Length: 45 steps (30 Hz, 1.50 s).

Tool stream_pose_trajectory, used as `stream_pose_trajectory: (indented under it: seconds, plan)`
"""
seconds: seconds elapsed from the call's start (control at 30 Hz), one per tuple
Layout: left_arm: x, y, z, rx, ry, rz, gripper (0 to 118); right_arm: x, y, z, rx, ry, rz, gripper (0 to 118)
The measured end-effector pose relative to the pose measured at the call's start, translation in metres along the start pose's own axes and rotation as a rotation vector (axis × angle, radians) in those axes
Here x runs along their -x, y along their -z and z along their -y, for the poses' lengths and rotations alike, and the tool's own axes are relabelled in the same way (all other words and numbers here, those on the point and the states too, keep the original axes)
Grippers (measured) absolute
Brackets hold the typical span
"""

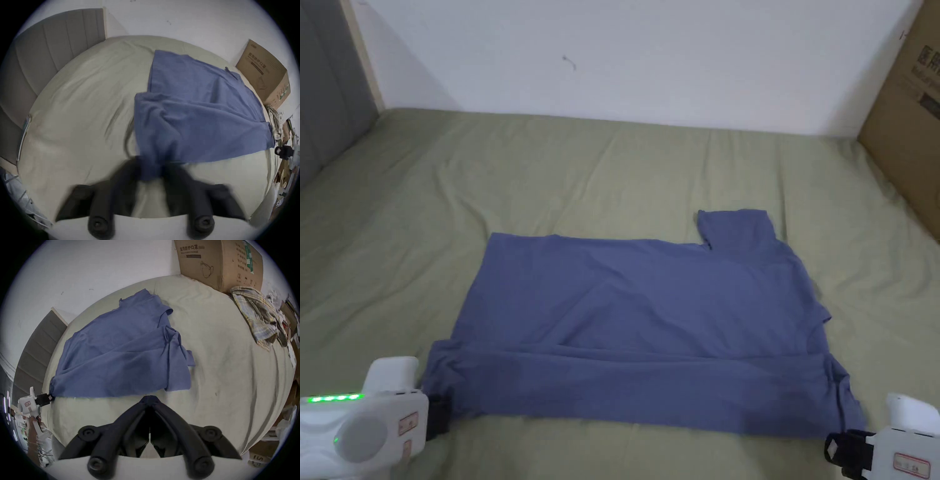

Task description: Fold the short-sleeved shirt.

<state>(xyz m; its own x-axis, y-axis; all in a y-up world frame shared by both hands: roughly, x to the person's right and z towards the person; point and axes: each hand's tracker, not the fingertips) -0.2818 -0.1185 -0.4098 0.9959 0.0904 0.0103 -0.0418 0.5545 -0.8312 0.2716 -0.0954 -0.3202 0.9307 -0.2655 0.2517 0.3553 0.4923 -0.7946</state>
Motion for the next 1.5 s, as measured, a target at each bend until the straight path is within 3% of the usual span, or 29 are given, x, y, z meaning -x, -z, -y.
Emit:
stream_pose_trajectory:
  seconds: [0.17, 0.3, 0.47, 0.5, 0.53, 0.57, 1.07, 1.4, 1.5]
  plan:
    - [-0.009, -0.002, -0.005, 0.026, 0.034, -0.027, 4, 0.0, 0.001, -0.001, -0.029, -0.012, 0.028, 3]
    - [-0.009, -0.009, -0.01, 0.019, 0.046, -0.024, 4, -0.006, 0.002, -0.017, -0.058, -0.024, 0.049, 68]
    - [-0.007, -0.014, -0.016, 0.017, 0.037, -0.007, 4, -0.024, 0.029, -0.038, -0.042, 0.008, 0.032, 63]
    - [-0.007, -0.014, -0.016, 0.018, 0.04, -0.007, 4, -0.027, 0.038, -0.038, -0.014, 0.015, 0.01, 43]
    - [-0.007, -0.013, -0.016, 0.02, 0.042, -0.007, 4, -0.028, 0.047, -0.037, 0.024, 0.006, 0.021, 13]
    - [-0.007, -0.011, -0.017, 0.026, 0.045, -0.005, 4, -0.027, 0.056, -0.034, 0.066, -0.038, 0.049, 9]
    - [-0.005, -0.051, -0.017, 0.005, 0.08, -0.018, 4, -0.012, -0.017, -0.039, 0.007, -0.12, 0.047, 9]
    - [0.005, -0.053, 0.05, 0.153, 0.157, -0.085, 4, -0.04, -0.01, 0.034, 0.137, -0.104, 0.061, 9]
    - [0.011, -0.052, 0.057, 0.141, 0.12, -0.073, 4, -0.045, -0.01, 0.038, 0.126, -0.041, 0.039, 9]
